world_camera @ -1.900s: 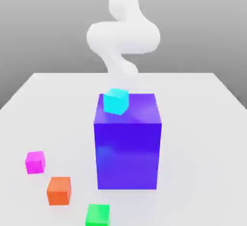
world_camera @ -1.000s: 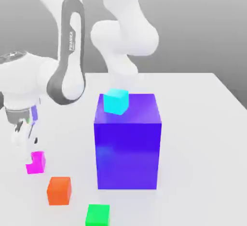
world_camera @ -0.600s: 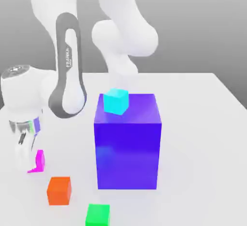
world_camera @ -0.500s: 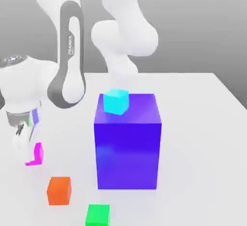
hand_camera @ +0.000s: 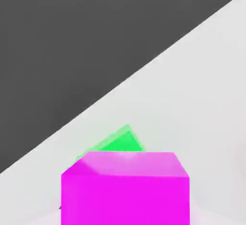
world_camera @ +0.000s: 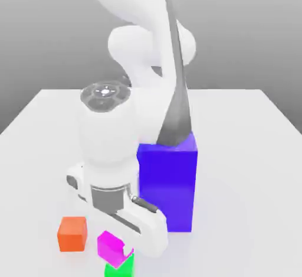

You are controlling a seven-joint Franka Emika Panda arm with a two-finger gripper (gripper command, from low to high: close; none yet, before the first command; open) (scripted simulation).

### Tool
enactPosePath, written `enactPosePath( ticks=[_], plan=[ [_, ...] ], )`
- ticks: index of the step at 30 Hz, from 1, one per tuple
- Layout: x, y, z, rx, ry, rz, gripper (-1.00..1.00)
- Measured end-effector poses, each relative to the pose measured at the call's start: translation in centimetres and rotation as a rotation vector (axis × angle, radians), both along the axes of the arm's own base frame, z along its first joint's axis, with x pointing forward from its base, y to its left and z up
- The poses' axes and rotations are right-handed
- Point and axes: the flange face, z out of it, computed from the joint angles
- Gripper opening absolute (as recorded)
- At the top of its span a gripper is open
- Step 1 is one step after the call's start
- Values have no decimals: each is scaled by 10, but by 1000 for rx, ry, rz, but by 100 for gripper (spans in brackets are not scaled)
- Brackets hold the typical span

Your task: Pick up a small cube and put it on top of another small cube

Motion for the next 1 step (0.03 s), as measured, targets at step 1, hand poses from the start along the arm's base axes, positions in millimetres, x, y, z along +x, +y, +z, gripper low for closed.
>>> enactPosePath(
  ticks=[1],
  plan=[
    [0, 0, 0, 0, 0, 0, 100]
  ],
)
